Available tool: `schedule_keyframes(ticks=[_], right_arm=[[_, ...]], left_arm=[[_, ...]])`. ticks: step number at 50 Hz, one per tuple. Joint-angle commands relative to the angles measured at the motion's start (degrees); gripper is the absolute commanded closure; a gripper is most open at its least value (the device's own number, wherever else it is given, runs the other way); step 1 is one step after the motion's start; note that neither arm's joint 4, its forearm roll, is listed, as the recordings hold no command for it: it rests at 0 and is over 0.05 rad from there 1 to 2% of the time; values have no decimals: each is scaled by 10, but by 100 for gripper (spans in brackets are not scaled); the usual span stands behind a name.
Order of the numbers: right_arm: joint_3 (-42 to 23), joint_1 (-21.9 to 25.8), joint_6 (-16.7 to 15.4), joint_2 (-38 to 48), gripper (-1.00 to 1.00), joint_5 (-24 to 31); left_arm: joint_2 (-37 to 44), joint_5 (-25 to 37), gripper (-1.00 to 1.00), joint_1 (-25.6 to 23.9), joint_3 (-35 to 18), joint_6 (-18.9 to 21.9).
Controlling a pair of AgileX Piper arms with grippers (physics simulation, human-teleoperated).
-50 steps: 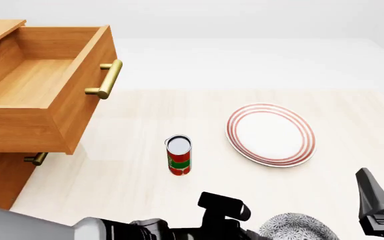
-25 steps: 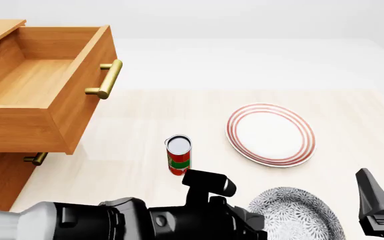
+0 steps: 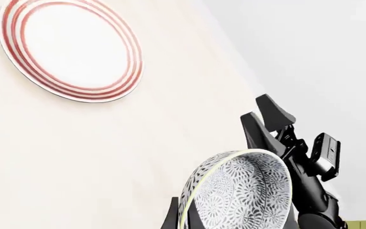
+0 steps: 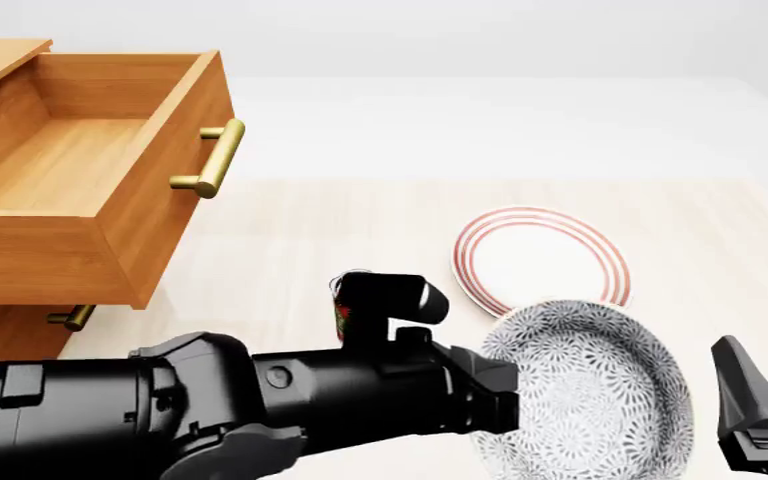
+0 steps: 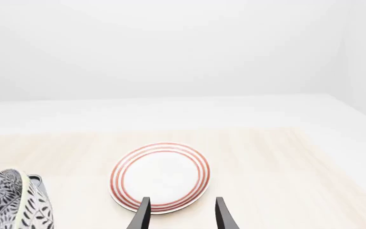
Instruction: Put the bowl in the top drawer of the cabinet.
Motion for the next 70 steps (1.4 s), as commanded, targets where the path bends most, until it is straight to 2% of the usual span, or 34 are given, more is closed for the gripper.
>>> schedule_keyframes(ticks=[1,20,55,70], right_arm=[[0,0,0,0,-100,0],[0,0,0,0,-100,0],[0,0,0,0,-100,0],[0,0,0,0,-100,0]], left_arm=[[-41,36,100,15,-20,19],[-106,92,100,47,-35,42],[-152,189,100,100,-121,77],[-187,240,100,147,-141,99]])
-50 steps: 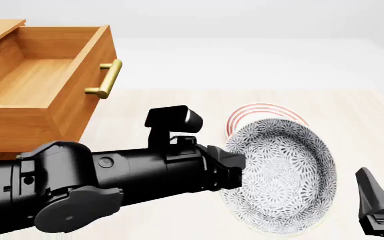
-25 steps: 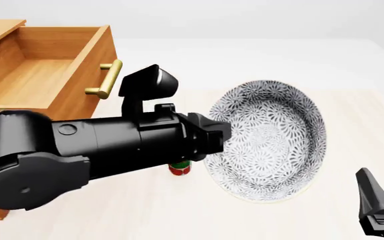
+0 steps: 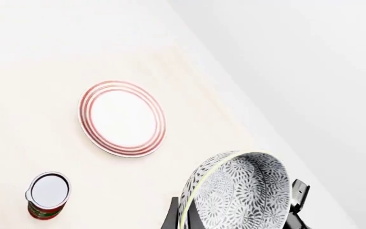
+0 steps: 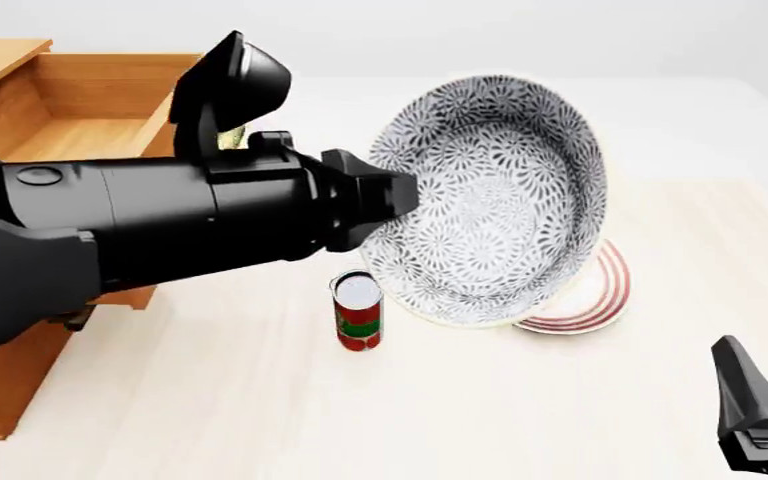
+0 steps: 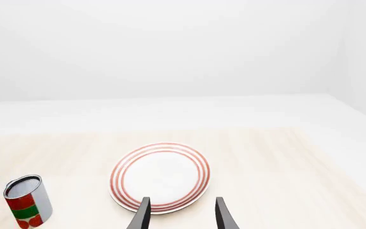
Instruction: Put the bowl in the top drawer of the cabinet.
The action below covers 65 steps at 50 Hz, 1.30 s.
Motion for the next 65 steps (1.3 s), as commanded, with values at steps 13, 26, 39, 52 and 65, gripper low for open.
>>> schedule_keyframes(ticks=[13,26,39,52,65], right_arm=[[0,0,0,0,-100,0],[0,0,0,0,-100,0],[0,0,0,0,-100,0],[0,0,0,0,-100,0],[0,0,0,0,-100,0]], left_arm=[[-43,80,100,53,-61,36],[-71,112,100,81,-74,50],[-91,143,100,103,-97,61],[-117,167,100,135,-104,67],[-132,191,100,160,-126,72]])
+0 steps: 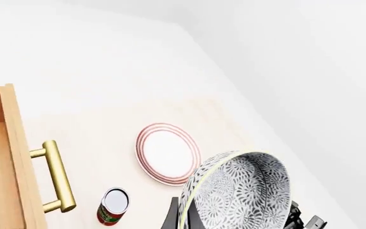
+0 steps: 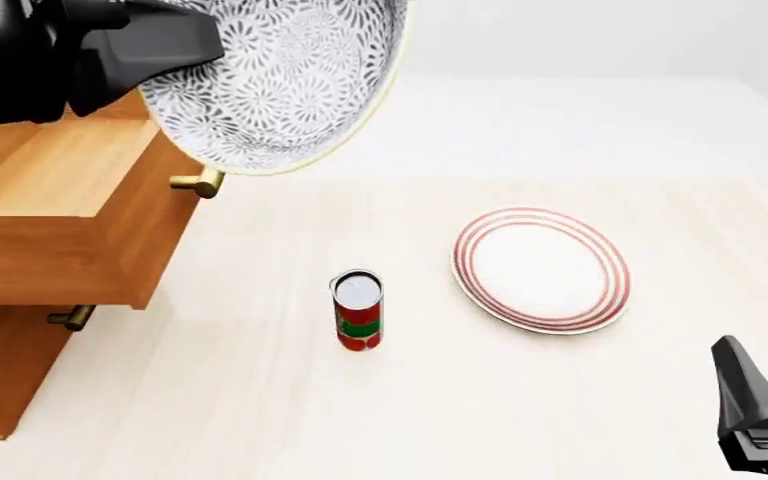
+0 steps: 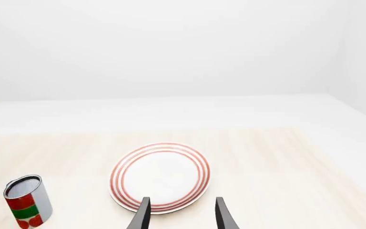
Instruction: Put the bowl in the top drawer of the cabinet.
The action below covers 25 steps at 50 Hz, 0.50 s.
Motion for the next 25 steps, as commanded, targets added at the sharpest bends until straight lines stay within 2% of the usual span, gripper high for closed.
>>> schedule_keyframes(ticks=[1,25], right_arm=[[0,0,0,0,-100,0],[0,0,0,0,-100,0]], left_arm=[[-16,19,100,23,-19,7],[-47,73,100,87,-68,16]])
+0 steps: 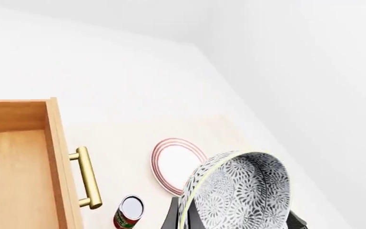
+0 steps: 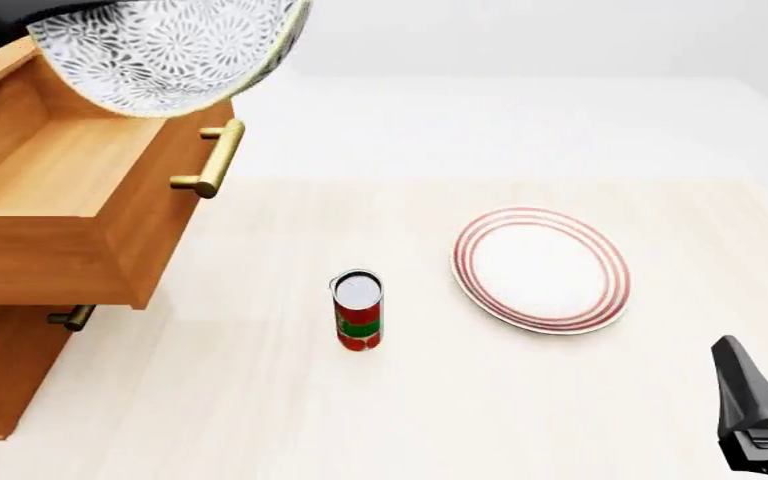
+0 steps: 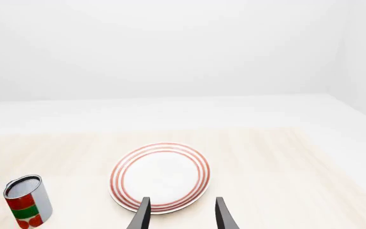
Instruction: Put the bowl in the top drawer of the cabinet.
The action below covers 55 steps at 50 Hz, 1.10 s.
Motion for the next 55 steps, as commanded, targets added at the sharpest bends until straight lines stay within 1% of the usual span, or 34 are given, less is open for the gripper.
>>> schedule_keyframes(ticks=[1,6,13,18,32,36,46,55], right_arm=[[0,0,0,0,-100,0],[0,0,0,0,-100,0],[0,0,0,0,-100,0],[0,0,0,0,-100,0],[0,0,0,0,-100,0],[0,0,0,0,-100,0],[0,0,0,0,-100,0],[0,0,0,0,-100,0]], left_arm=[[-19,26,100,36,-26,7],[-25,36,100,50,-35,6],[-39,68,100,83,-63,12],[-40,77,100,92,-74,12],[-28,99,100,119,-81,25],[-26,100,100,134,-72,22],[-12,100,100,159,-70,13],[-2,107,100,185,-80,16]])
